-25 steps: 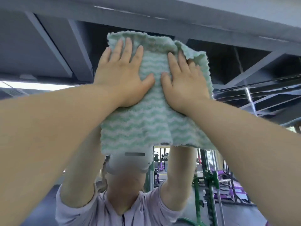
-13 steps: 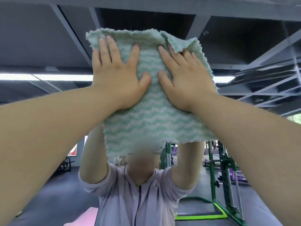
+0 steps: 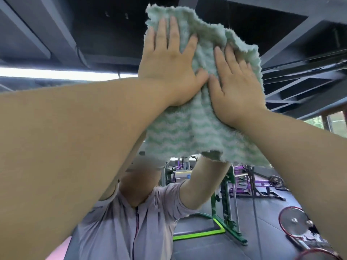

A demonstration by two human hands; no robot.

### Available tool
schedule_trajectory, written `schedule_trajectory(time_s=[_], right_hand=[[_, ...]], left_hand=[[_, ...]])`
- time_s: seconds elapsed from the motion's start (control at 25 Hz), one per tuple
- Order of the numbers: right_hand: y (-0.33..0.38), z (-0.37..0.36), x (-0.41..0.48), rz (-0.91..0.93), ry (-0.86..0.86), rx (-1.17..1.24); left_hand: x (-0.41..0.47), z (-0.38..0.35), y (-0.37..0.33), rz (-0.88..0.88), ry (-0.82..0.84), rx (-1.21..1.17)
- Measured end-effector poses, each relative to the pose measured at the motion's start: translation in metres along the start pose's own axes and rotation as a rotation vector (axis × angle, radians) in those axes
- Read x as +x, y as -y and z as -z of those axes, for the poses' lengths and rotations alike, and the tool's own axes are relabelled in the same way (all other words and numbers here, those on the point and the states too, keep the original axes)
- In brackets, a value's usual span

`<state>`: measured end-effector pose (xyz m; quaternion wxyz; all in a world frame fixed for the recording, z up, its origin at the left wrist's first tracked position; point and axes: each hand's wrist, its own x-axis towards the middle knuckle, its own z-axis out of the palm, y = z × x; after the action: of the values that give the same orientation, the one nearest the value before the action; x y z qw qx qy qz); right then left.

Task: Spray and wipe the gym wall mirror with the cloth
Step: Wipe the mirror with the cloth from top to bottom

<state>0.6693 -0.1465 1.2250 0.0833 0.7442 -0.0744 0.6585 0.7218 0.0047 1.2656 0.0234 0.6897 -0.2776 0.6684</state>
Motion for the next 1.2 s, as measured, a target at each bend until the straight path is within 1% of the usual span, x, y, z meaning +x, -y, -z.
schedule_trajectory(time_s=[0.12, 0.24, 0.4, 0.52, 0.6, 0.68, 0.76, 0.8, 0.84, 1.0, 1.12, 1.2], right_hand=[[0.007, 0.001, 0.0, -0.041, 0.009, -0.02], [0.036, 0.001, 0.003, -0.069, 0.024, -0.017], [0.122, -0.004, 0.013, 0.018, 0.025, 0.01], [0.199, -0.009, 0.014, 0.088, 0.025, 0.041], [0.241, -0.013, 0.01, 0.137, 0.042, 0.068], [0.258, -0.015, 0.001, 0.222, 0.054, 0.09], [0.236, -0.011, -0.013, 0.33, 0.062, 0.071], [0.216, -0.01, -0.023, 0.347, 0.064, 0.051], [0.192, -0.01, -0.033, 0.331, 0.068, 0.035], [0.094, -0.006, -0.05, 0.106, 0.094, 0.009], [0.03, -0.002, -0.046, 0.059, 0.073, -0.002], [0.01, -0.004, -0.043, 0.056, 0.059, -0.003]], left_hand=[[-0.007, 0.003, 0.004, -0.028, -0.003, 0.005], [-0.025, 0.003, 0.032, -0.025, 0.021, 0.003], [-0.061, 0.015, 0.113, 0.061, 0.017, 0.049], [-0.092, 0.026, 0.181, 0.132, 0.015, 0.056], [-0.115, 0.029, 0.208, 0.174, -0.012, 0.039], [-0.142, 0.028, 0.217, 0.237, -0.045, 0.039], [-0.158, 0.026, 0.203, 0.297, -0.027, 0.035], [-0.158, 0.025, 0.189, 0.29, -0.01, 0.027], [-0.155, 0.023, 0.17, 0.254, -0.001, 0.023], [-0.109, 0.01, 0.076, 0.074, -0.022, -0.015], [-0.066, 0.002, 0.012, 0.034, -0.018, -0.023], [-0.053, -0.003, -0.014, 0.032, -0.013, -0.03]])
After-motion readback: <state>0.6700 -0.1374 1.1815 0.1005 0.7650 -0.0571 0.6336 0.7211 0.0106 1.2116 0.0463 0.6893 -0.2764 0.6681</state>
